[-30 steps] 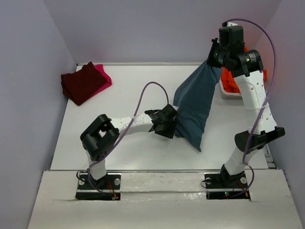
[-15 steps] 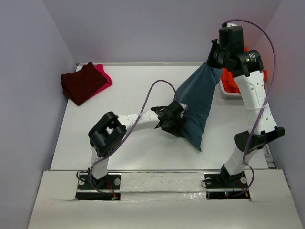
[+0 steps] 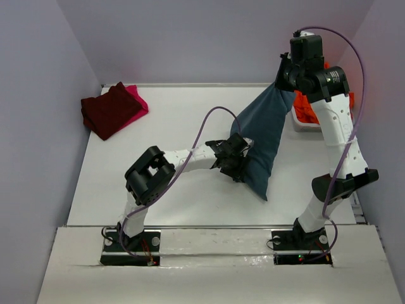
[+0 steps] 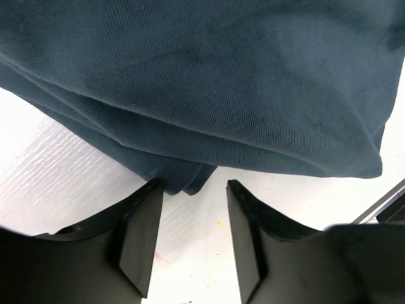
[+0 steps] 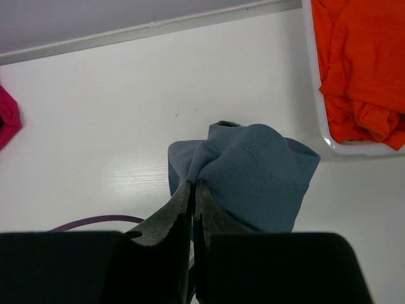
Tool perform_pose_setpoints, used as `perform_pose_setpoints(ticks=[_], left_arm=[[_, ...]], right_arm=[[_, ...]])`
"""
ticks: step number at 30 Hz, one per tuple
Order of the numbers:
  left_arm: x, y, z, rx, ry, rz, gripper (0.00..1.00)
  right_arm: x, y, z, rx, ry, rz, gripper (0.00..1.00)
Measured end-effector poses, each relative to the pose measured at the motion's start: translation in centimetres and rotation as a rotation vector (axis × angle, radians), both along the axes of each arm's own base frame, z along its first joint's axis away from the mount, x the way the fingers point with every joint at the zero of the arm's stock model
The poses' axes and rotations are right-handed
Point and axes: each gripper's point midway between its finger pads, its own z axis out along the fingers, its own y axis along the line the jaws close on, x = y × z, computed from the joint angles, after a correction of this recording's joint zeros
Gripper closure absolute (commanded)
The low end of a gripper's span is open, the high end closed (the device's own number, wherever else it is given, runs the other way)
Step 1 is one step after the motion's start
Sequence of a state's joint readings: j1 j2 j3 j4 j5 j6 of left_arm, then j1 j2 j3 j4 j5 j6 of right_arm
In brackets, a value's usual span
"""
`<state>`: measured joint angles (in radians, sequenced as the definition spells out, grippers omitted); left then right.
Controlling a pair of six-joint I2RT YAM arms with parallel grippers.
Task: Fold and stack the t-shirts
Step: Flatten the tshirt out
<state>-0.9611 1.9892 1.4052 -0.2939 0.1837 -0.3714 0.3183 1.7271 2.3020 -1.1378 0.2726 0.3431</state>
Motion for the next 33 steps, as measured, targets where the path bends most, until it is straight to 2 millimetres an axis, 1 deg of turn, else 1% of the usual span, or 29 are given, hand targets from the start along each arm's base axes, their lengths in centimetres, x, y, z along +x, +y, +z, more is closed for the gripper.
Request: perform_pose_setpoints(ticks=[7, 12, 14, 18, 20, 25, 29, 32, 33], left_arm=[[0.1, -0.1, 0.0, -0.004, -0.003, 0.001, 0.47], [0.0, 0.1, -0.2, 0.002, -0.002, 0.005, 0.44], [0.0, 0.2, -0.3, 0.006, 0.0, 0.007, 0.44], [-0.5, 1.1, -1.5, 0.033, 0.014, 0.011, 0.43], [-0.5, 1.1, -1.5, 0.031, 0.014, 0.014, 0.43], [-0.5, 1.0, -1.5, 0.025, 0.013, 0.016, 0.5], [-0.5, 1.0, -1.5, 0.026, 0.013, 0.017, 0.64], [-0.5, 1.0, -1.5, 0.028, 0.012, 0.017, 0.65], [-0.5, 1.0, -1.5, 0.028, 0.011, 0.018, 0.69]], right_arm=[[-0.1, 0.0, -0.3, -0.003, 0.008, 0.0, 0.93], [-0.1, 0.0, -0.3, -0.003, 0.01, 0.001, 0.93], [-0.1, 0.0, -0.3, -0.003, 0.01, 0.002, 0.93], [-0.2, 0.0, -0.6, -0.005, 0.018, 0.003, 0.93], [-0.2, 0.0, -0.6, -0.005, 0.018, 0.003, 0.93], [-0.3, 0.0, -0.5, -0.004, 0.015, 0.003, 0.93], [-0.3, 0.0, -0.5, -0.004, 0.015, 0.003, 0.93], [-0.3, 0.0, -0.5, -0.004, 0.015, 0.004, 0.93], [-0.3, 0.0, -0.5, -0.004, 0.016, 0.004, 0.93]])
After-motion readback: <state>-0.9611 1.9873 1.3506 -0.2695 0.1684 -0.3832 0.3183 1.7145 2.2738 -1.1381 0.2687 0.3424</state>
